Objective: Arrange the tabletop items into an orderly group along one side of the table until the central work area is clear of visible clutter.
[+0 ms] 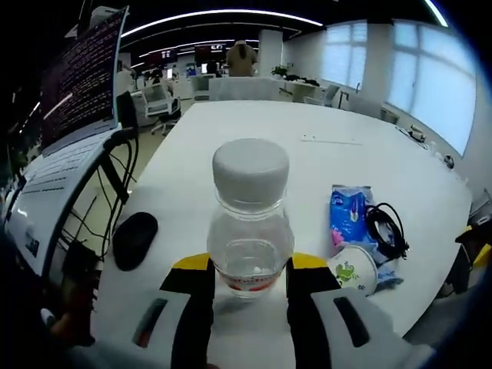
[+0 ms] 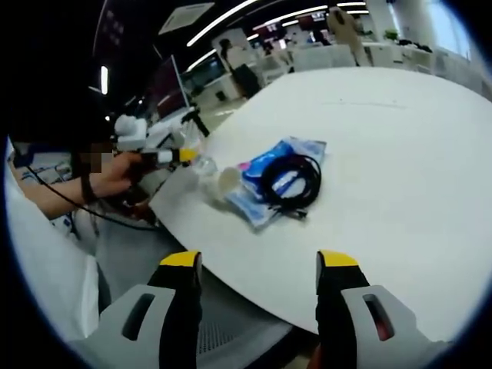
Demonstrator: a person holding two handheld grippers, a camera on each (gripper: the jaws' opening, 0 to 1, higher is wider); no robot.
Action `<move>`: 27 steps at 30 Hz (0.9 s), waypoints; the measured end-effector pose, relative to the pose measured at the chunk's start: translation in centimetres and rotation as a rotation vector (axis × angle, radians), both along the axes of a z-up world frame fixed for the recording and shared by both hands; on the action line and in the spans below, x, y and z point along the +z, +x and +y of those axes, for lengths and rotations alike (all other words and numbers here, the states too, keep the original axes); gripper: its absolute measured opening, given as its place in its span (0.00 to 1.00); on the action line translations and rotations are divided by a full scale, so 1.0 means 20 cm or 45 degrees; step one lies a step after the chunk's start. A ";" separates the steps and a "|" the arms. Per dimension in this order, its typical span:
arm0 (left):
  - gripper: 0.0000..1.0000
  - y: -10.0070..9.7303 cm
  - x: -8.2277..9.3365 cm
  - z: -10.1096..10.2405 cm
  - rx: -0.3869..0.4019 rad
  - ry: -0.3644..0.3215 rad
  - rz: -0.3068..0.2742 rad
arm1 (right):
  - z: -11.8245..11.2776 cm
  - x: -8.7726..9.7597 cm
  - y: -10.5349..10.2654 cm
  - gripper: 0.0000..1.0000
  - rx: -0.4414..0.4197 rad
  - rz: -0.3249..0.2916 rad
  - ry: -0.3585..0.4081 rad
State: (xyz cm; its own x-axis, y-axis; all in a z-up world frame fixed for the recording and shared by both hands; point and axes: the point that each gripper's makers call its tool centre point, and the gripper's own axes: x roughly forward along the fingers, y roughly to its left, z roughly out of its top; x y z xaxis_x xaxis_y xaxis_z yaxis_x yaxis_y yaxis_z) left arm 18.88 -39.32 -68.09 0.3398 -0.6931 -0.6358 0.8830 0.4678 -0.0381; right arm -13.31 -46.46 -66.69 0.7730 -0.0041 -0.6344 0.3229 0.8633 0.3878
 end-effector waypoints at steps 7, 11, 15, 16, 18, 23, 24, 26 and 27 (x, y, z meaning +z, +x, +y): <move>0.35 -0.01 -0.01 0.00 -0.015 0.005 -0.014 | 0.00 0.02 0.01 0.58 -0.004 -0.008 -0.013; 0.35 -0.01 -0.01 0.00 -0.018 -0.002 -0.015 | 0.00 0.02 0.01 0.58 -0.009 -0.008 -0.019; 0.35 -0.01 0.00 0.00 -0.016 -0.006 -0.016 | 0.01 0.03 0.00 0.58 -0.019 -0.010 -0.023; 0.35 -0.01 0.00 0.00 -0.015 -0.007 -0.016 | 0.01 0.03 0.00 0.58 -0.024 -0.013 -0.021; 0.35 -0.01 0.00 0.00 -0.015 -0.009 -0.021 | 0.01 0.03 0.00 0.58 -0.035 -0.022 -0.014; 0.35 0.02 0.00 -0.03 -0.002 -0.006 -0.018 | 0.03 0.03 0.00 0.58 -0.046 -0.024 -0.010; 0.35 0.02 0.00 -0.03 0.003 -0.007 -0.017 | 0.03 0.03 0.00 0.58 -0.047 -0.024 -0.008; 0.35 0.03 0.00 -0.05 0.018 -0.014 -0.013 | 0.03 0.03 0.00 0.58 -0.051 -0.024 -0.008; 0.35 0.04 0.00 -0.05 0.027 -0.019 -0.010 | 0.03 0.03 0.00 0.58 -0.054 -0.025 -0.006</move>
